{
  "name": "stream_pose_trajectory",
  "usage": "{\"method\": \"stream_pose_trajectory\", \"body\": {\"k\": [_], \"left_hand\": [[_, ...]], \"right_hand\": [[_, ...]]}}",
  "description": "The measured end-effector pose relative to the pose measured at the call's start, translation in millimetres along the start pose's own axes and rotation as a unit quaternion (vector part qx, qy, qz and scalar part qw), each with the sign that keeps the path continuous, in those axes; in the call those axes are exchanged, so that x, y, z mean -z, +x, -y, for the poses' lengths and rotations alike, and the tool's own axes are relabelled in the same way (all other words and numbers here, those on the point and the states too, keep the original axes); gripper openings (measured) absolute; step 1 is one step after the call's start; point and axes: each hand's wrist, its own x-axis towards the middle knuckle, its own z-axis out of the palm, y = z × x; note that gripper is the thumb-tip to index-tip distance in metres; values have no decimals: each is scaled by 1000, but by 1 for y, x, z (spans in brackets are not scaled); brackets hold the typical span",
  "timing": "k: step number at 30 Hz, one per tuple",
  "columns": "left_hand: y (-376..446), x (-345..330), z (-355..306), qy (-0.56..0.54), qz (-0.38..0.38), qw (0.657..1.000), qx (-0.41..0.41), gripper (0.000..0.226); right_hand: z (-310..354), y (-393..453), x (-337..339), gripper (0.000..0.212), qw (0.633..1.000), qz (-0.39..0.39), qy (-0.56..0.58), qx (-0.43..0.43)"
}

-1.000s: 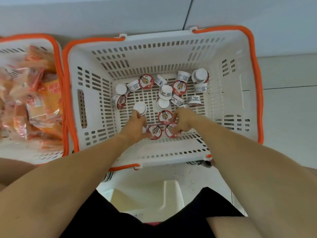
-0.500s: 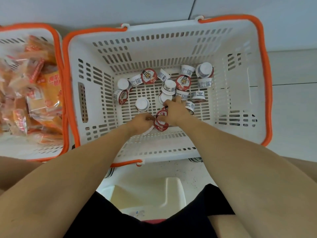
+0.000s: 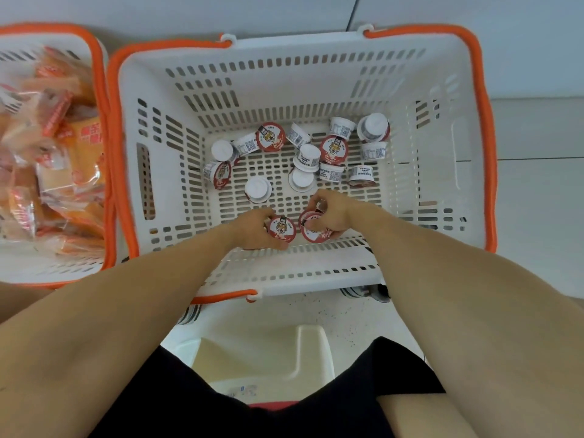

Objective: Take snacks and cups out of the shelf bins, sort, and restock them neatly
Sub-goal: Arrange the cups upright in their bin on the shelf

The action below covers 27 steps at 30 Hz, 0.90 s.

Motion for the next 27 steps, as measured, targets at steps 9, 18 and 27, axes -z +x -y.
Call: {"method": "stream_pose_trajectory", "body": {"k": [9,18,27], "left_hand": [[-67,38,-11,-341,59,936,57,39],[-165,130,-57,-316,-55,946,-37,72],[-298,213,-101,-216,-293,912,-188,25]], "right_hand": [[36,-27,16,23,955,128,266,-15],[139,-103,33,40,904,97,362,204],[233,-204,27,51,853,-59,379,354]]}}
